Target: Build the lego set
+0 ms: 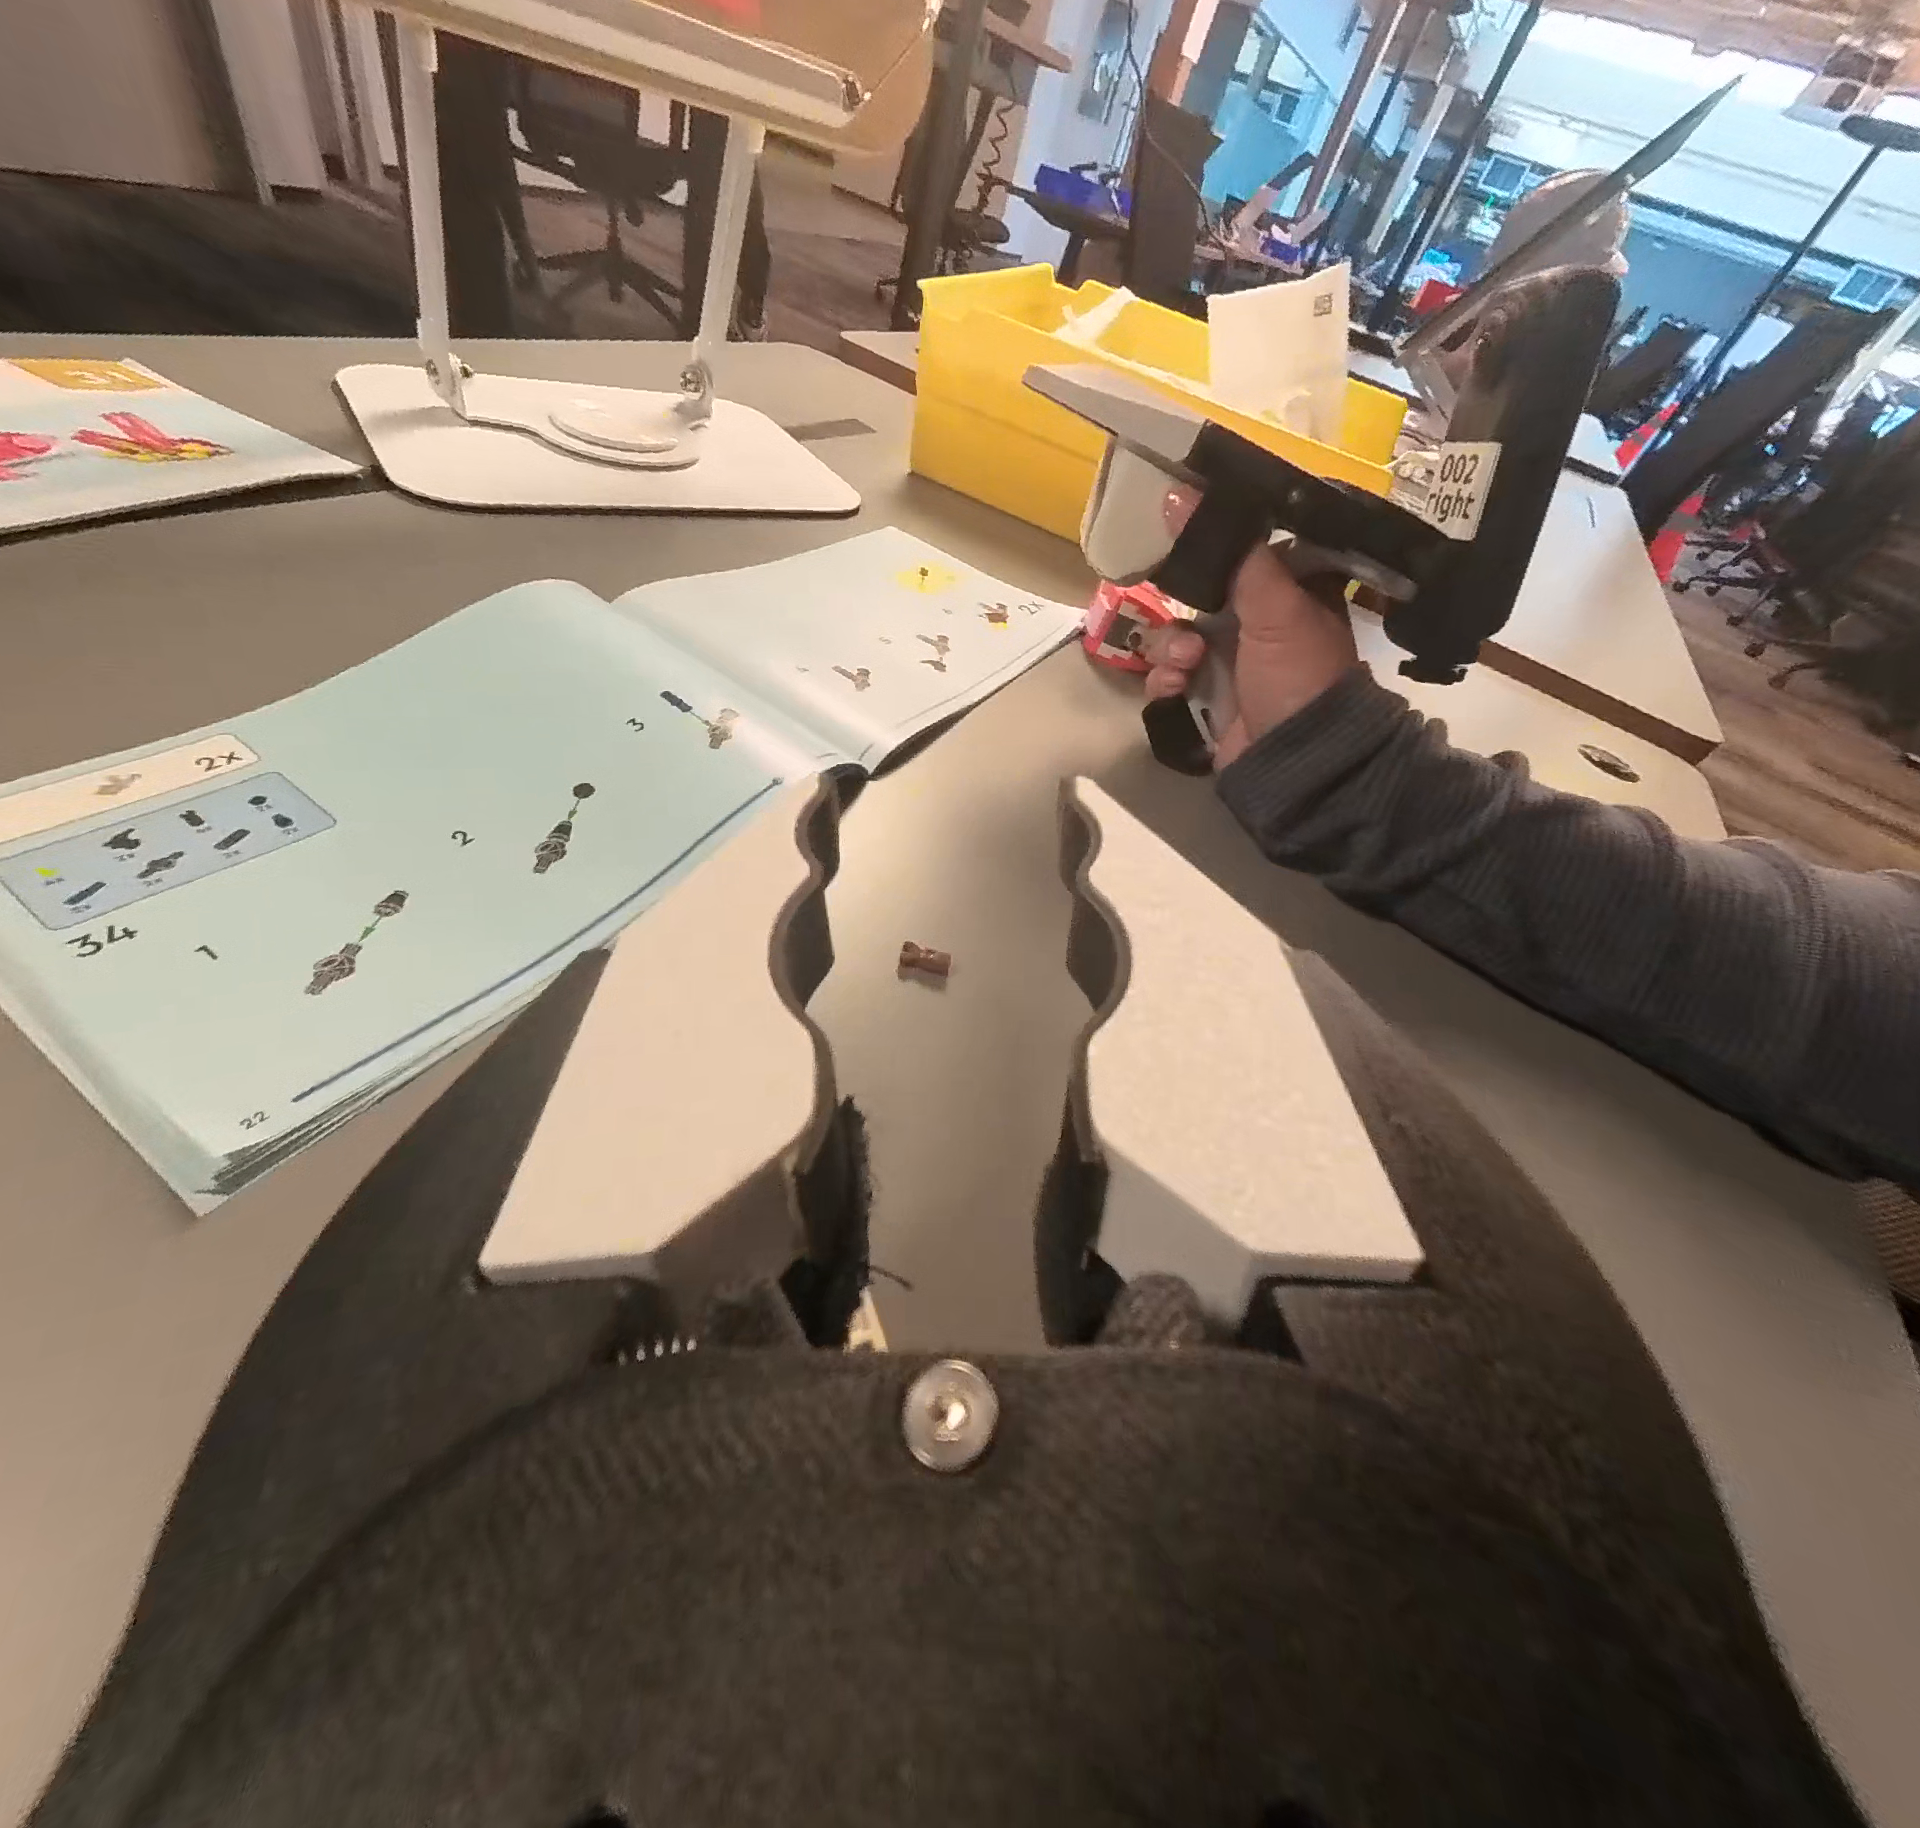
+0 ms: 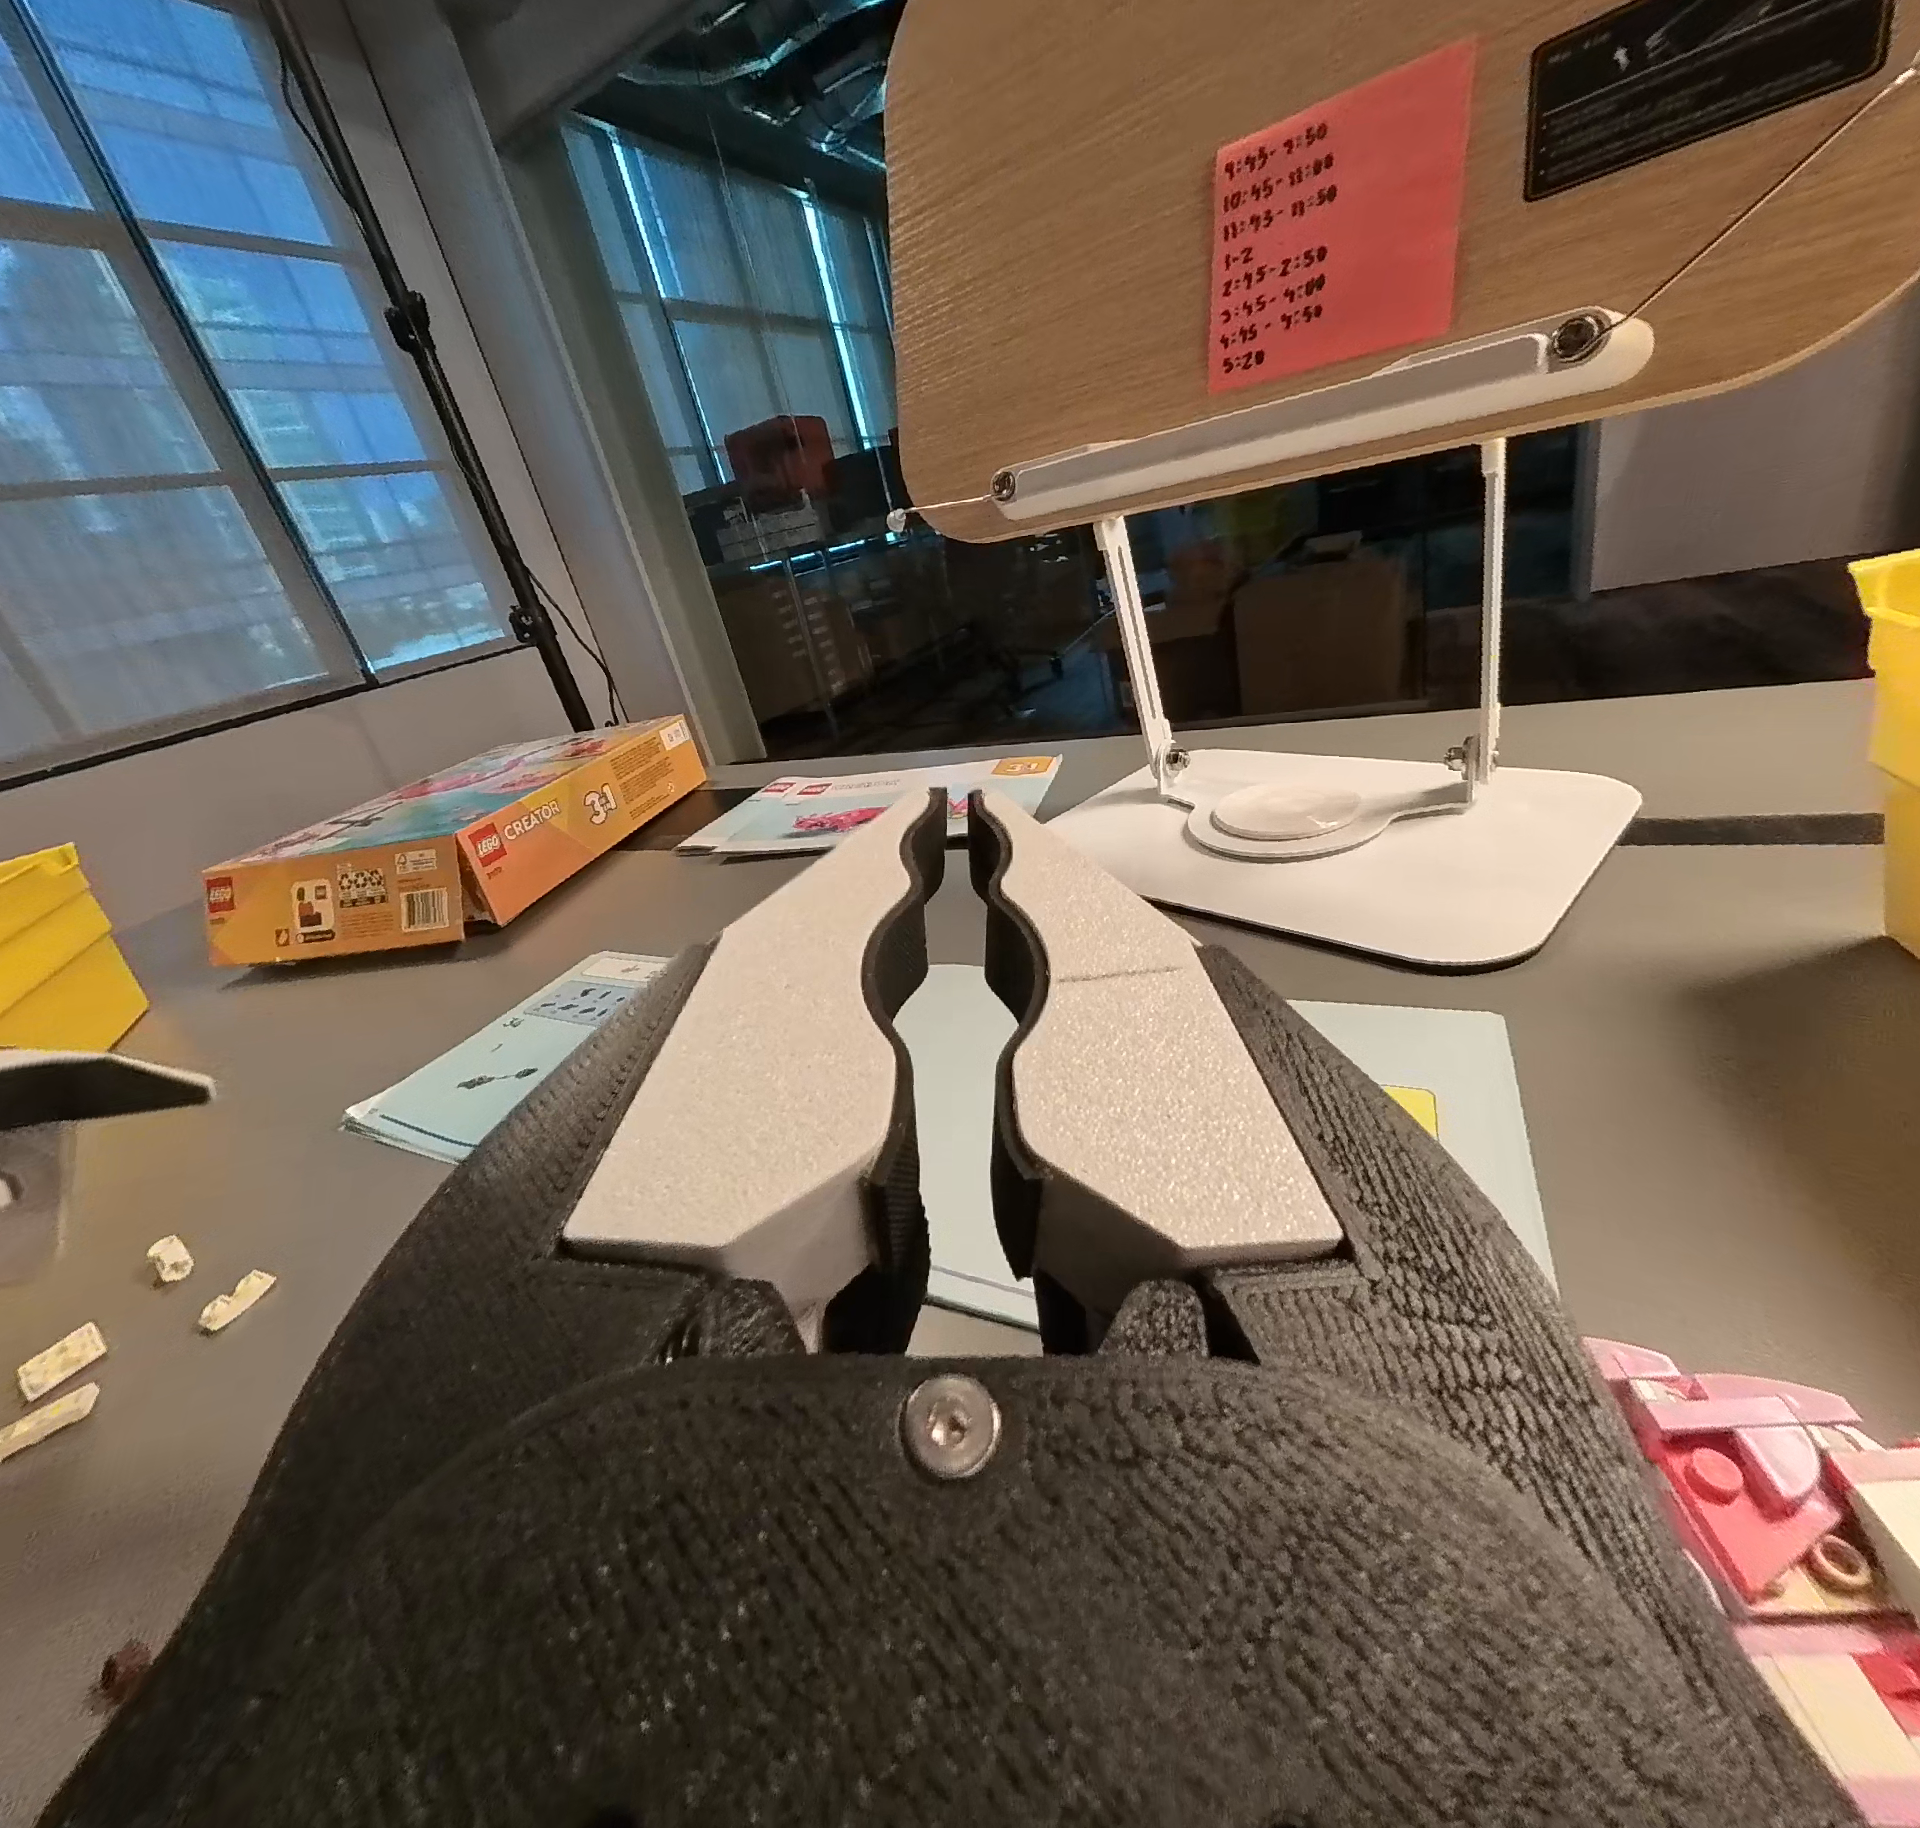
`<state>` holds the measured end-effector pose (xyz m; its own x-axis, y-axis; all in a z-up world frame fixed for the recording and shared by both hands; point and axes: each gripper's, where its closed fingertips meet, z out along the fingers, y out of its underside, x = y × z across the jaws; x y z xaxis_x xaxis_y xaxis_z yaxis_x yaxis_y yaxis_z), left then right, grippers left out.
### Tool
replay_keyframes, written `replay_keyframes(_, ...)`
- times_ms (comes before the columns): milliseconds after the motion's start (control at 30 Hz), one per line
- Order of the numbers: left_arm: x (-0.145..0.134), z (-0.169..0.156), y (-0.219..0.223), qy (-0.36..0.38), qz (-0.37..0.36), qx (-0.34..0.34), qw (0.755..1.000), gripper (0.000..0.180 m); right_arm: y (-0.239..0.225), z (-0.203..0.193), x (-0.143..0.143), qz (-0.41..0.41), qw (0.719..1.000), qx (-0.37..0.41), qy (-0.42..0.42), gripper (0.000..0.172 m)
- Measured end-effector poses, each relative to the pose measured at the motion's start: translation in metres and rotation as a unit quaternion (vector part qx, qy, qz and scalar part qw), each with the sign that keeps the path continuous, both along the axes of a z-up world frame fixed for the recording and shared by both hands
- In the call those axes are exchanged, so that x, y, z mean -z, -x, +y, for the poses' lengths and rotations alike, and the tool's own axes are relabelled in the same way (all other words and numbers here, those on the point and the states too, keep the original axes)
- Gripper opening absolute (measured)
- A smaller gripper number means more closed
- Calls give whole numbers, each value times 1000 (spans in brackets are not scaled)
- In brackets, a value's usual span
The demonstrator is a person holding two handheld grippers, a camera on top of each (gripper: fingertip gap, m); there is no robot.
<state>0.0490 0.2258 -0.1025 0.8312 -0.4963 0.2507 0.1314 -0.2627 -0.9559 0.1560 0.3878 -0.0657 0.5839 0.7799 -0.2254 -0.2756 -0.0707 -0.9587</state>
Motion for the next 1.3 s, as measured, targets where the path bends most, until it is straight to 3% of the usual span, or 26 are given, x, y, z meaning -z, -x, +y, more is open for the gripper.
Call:
replay_keyframes(267, -4, -2, 3, -1, -29, 2, 1000, 30, 2, -2, 1, -12, 1000, 0, -7, 2)
replay_keyframes(367, -2, -8, -13, 16, 16, 27, 999, 27, 2, -3, 0, -12, 1000, 2, -12, 2)
replay_keyframes(500, 30, -20, -34, 60, 139, 72, 986, 30, 1, -2, 0, -10, 1000, 1, -9, 2)
replay_keyframes(633, 43, -39, -62, 89, 140, 144, 976, 34, 3, -3, 1, -14, 1000, -3, -10, 2)
replay_keyframes(800, 63, -45, -67, 119, 217, 146, 958, 36, 5, -3, 1, -15, 1000, -7, -9, 2)
replay_keyframes(967, 75, -50, -68, 154, 221, 167, 948, 32, 4, -2, 1, -8, 1000, -7, -4, 2)
replay_keyframes(1167, 79, -57, -64, 167, 227, 194, 940, 7, 4, -2, 1, -9, 1000, -8, -3, 2)
replay_keyframes(1300, 79, -56, -58, 172, 232, 189, 938, 7, 4, -3, 1, -11, 1000, -8, -4, 2)
